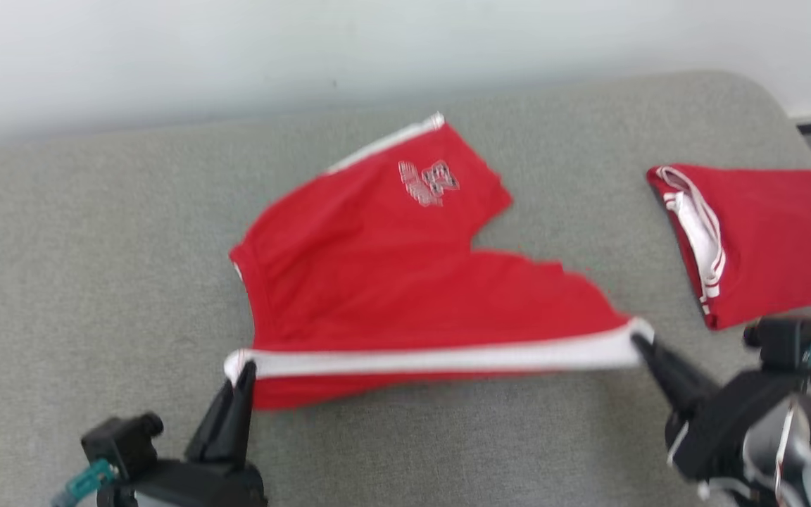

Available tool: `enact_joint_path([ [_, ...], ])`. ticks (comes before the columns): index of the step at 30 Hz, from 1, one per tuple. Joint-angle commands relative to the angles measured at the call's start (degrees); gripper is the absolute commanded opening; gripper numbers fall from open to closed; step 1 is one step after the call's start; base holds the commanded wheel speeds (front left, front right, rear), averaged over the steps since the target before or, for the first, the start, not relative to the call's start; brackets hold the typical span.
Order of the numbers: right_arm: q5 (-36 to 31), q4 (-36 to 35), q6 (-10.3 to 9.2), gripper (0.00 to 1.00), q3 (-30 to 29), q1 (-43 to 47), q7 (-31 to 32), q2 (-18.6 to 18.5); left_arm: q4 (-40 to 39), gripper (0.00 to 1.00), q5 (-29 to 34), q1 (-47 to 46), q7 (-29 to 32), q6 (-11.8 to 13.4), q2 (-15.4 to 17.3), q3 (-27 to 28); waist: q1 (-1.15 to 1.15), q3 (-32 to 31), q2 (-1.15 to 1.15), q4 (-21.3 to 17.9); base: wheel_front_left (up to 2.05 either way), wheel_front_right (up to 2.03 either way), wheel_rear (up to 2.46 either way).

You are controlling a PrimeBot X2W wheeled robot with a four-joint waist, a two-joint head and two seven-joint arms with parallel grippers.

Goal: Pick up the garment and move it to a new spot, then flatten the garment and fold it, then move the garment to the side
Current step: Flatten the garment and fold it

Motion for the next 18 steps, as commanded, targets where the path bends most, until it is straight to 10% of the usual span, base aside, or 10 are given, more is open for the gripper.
enact_joint_path([
  [1, -1.4, -1.6, -0.20, 0.00, -1.3, 3.0, 2.4, 0.8, -0.2, 0.00, 0.5, 1.7, 0.3, 0.5, 1.2, 0.1, 0.02, -2.9, 0.01, 0.6, 0.00, 0.00, 0.00],
  [18, -7.8, -18.2, -0.18, 0.00, -7.8, 15.6, 24.6, 6.5, -10.4, 0.00, -1.9, 14.0, 7.2, 2.6, 3.2, -2.8, 0.02, -4.9, 0.01, 2.0, 0.00, 0.00, 0.00],
])
